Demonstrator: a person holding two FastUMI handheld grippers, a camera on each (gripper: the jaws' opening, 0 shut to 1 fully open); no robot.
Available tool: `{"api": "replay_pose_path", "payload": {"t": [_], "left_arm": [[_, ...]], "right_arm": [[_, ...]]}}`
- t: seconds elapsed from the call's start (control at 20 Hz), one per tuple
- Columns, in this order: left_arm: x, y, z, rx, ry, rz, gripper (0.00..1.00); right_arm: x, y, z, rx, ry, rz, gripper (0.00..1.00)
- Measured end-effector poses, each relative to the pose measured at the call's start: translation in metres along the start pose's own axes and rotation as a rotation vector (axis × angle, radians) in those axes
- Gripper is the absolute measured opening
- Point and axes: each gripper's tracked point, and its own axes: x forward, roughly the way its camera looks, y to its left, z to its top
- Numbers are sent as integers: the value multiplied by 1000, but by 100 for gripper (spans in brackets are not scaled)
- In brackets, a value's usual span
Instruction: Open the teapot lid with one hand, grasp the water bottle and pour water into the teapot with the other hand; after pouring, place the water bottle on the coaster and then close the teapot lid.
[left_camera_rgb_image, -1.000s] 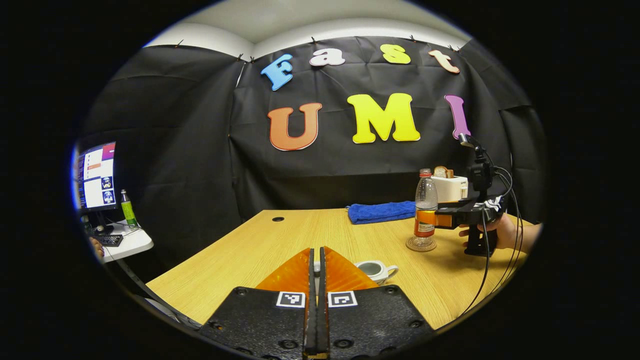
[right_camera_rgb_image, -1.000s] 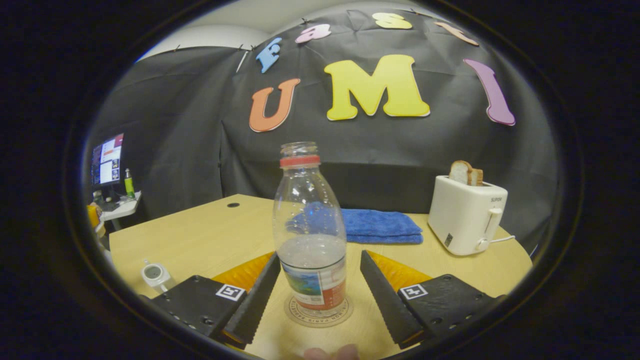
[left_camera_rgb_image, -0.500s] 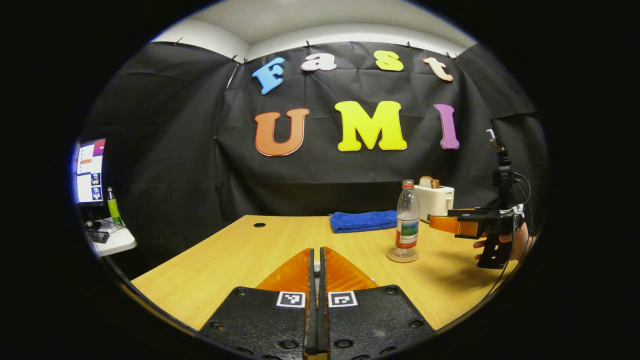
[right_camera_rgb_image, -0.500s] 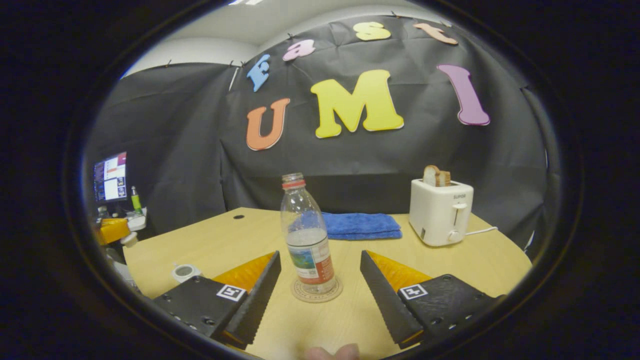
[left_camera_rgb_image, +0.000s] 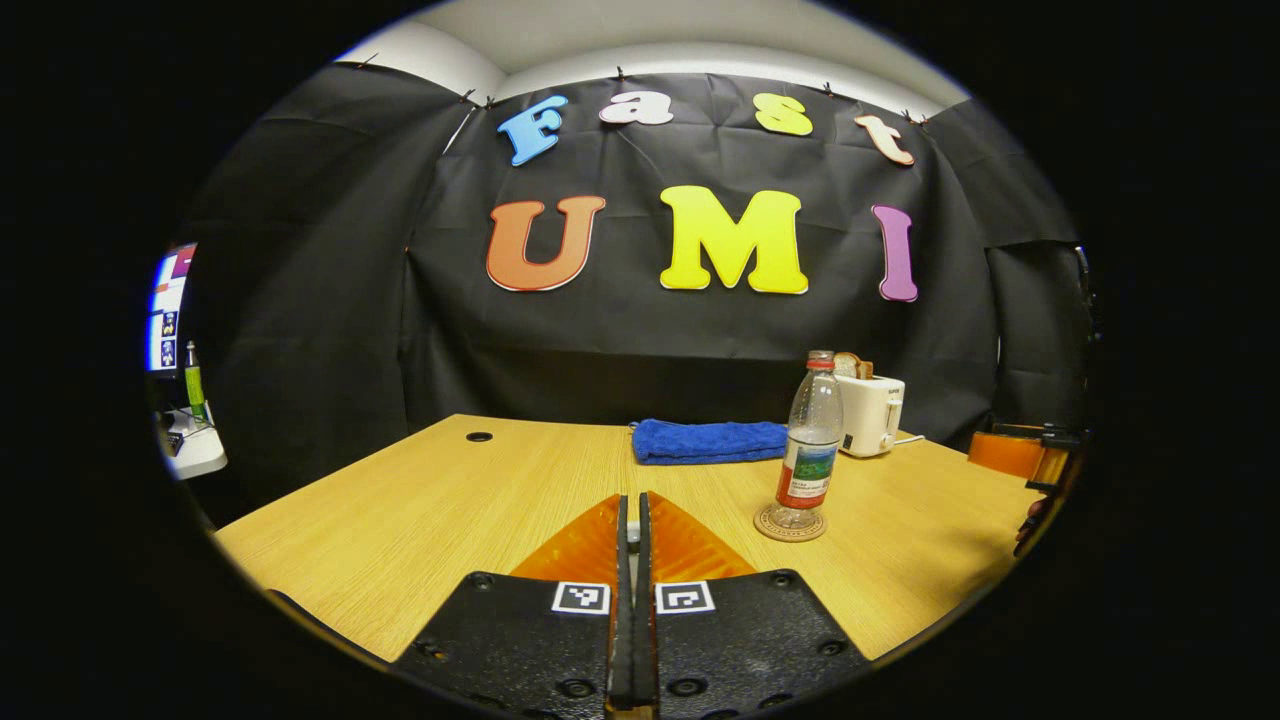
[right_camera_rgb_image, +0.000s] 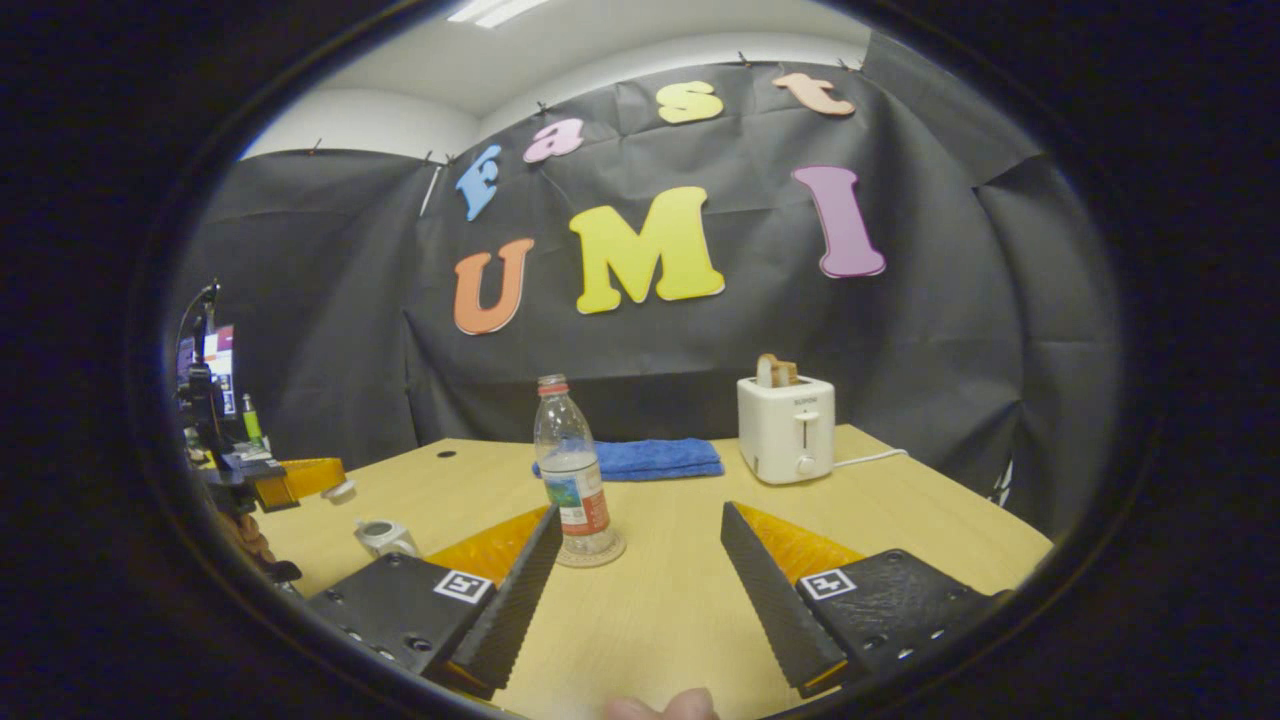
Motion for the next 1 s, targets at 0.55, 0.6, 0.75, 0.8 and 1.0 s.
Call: {"api": "replay_pose_path", "payload": {"t": [0.55, 0.6, 0.75, 0.8, 1.0], "left_arm": [[20, -4, -33, -7, 45, 33, 3], [19, -5, -34, -9, 49, 34, 3], [19, -6, -35, -3, 50, 37, 3], [19, -7, -36, 0, 52, 38, 3], [19, -4, -43, 16, 68, 58, 4]], "right_arm": [[-6, -18, -8, 65, 21, -5, 96], [-7, -17, -8, 64, 19, -3, 96], [-7, -18, -10, 60, 19, 0, 92], [-6, -18, -10, 61, 21, 3, 96], [-7, -17, -10, 63, 17, 8, 96]]}}
